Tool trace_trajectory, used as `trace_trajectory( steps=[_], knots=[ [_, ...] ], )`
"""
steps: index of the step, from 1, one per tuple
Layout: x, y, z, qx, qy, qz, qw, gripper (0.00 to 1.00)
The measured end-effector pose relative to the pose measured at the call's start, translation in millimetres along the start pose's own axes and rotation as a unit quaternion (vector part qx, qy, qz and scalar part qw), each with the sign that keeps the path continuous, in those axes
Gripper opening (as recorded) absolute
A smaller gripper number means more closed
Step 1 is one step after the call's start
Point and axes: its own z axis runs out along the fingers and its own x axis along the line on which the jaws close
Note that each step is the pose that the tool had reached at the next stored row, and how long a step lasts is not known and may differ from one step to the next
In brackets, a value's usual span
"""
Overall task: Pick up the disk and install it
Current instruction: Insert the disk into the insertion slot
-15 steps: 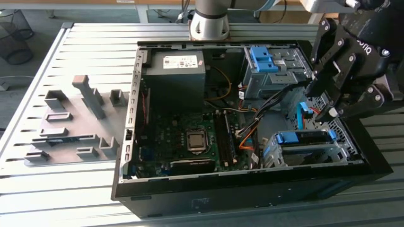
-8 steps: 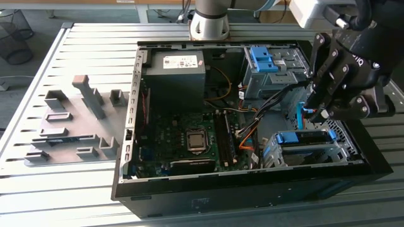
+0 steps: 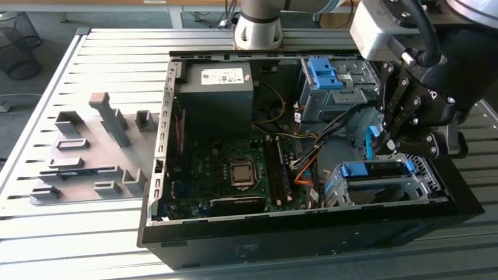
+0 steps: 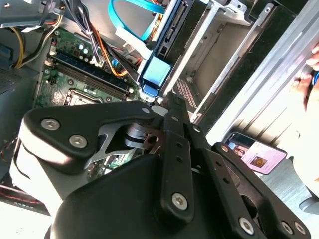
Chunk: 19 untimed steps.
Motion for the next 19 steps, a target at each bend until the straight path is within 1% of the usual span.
trace_trajectory(
  steps=[4,5,6,8,9,19],
  knots=[
    [0.8,0.1,7.1,-0.0001,0.0001,0.000,1.0000,0.11],
    [0.7,-0.3,8.9,-0.0007,0.0001,0.000,1.0000,0.11],
    [0.7,-1.2,10.5,-0.0022,0.0002,0.000,1.0000,0.11],
    [0.6,-5.1,12.7,-0.0099,0.0006,0.000,1.0000,0.11],
    [0.6,-5.4,14.3,-0.0119,0.0006,0.000,0.9999,0.11],
    [0.7,-4.9,32.0,-0.0121,0.0005,0.000,0.9999,0.11]
  ],
)
